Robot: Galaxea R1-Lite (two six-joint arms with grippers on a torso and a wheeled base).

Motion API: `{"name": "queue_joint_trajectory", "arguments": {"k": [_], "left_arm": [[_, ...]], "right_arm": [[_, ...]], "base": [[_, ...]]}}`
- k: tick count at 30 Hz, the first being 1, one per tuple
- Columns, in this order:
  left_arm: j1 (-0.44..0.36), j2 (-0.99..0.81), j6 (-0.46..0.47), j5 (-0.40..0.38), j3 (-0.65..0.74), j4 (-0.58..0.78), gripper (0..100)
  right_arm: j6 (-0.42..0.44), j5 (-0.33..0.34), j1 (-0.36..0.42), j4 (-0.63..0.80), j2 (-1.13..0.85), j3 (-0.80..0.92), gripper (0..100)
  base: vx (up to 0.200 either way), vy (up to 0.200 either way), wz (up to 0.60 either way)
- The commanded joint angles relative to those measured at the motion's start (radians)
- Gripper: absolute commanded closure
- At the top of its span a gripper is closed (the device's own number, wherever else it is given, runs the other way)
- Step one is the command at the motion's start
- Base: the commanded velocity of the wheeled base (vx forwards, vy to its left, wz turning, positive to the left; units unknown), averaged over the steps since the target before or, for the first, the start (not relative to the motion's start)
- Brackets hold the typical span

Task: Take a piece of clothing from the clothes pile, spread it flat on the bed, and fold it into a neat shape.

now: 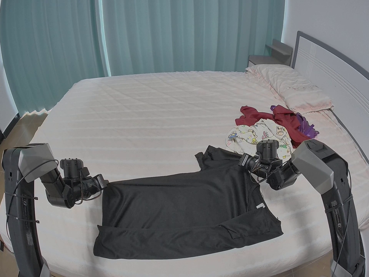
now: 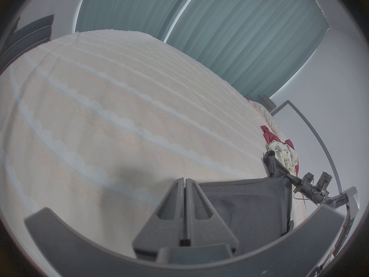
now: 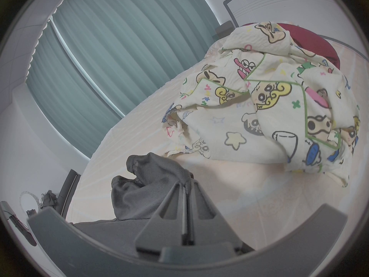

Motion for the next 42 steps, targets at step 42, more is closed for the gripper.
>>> {"name": "queue_joint_trajectory", "arguments": {"k": [42], "left_arm": [[0.023, -0.101, 0.072, 0.050, 0.063, -0.039, 100]], "right_arm": [[-0.110, -0.044, -0.036, -0.184, -0.177, 0.312, 100]], "base": [[0.000, 0.000, 0.00]]}}
